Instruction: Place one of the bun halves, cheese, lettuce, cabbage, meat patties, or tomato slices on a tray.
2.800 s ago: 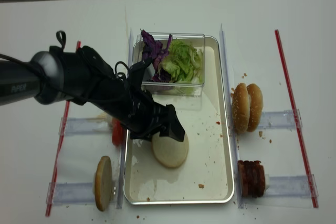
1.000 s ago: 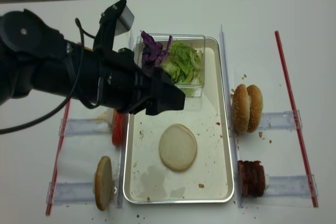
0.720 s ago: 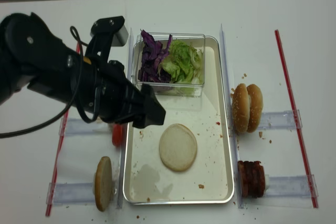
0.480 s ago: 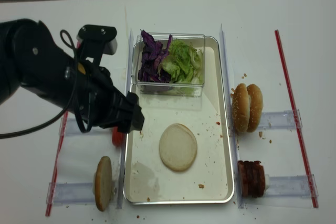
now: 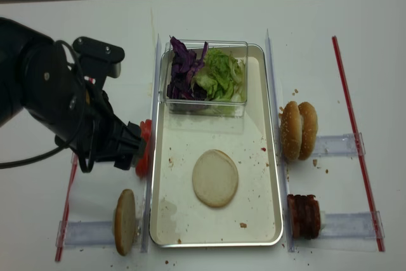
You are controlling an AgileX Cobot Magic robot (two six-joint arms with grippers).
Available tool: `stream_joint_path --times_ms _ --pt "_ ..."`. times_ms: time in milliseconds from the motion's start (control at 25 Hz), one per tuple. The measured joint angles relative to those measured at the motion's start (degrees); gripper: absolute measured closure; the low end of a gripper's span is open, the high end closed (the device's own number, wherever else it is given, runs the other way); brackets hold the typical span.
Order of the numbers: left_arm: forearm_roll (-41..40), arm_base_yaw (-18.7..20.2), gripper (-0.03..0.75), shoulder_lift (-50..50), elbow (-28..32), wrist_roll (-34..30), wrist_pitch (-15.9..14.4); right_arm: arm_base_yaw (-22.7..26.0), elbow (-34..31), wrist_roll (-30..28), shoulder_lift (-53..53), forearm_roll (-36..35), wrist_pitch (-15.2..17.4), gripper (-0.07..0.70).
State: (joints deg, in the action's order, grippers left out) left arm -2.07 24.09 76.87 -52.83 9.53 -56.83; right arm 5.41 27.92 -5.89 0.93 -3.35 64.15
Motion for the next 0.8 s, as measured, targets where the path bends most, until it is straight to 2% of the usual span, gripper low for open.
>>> stream_joint_path --times_ms 120,200,280,600,800 --pt "-0.39 0.0 0.102 0.0 0.0 0.67 0.0 0.0 0.0 0.0 0.0 0.0 0.0 0.15" --pt "-0.39 -1.38 0.102 0.0 0.0 0.8 0.11 0.0 0.0 0.0 0.0 0.0 0.0 0.15" --pt "-0.29 -4.09 0.102 0.0 0.0 0.8 0.17 0.0 0.0 0.0 0.0 0.0 0.0 0.15" --pt "-0.58 -19.04 0.102 0.0 0.0 -0.84 -0.53 0.0 0.0 0.0 0.0 0.0 0.0 0.15" --pt "-0.71 -24.43 0.102 0.0 0.0 -1.76 -1.06 0.0 0.0 0.0 0.0 0.0 0.0 0.15"
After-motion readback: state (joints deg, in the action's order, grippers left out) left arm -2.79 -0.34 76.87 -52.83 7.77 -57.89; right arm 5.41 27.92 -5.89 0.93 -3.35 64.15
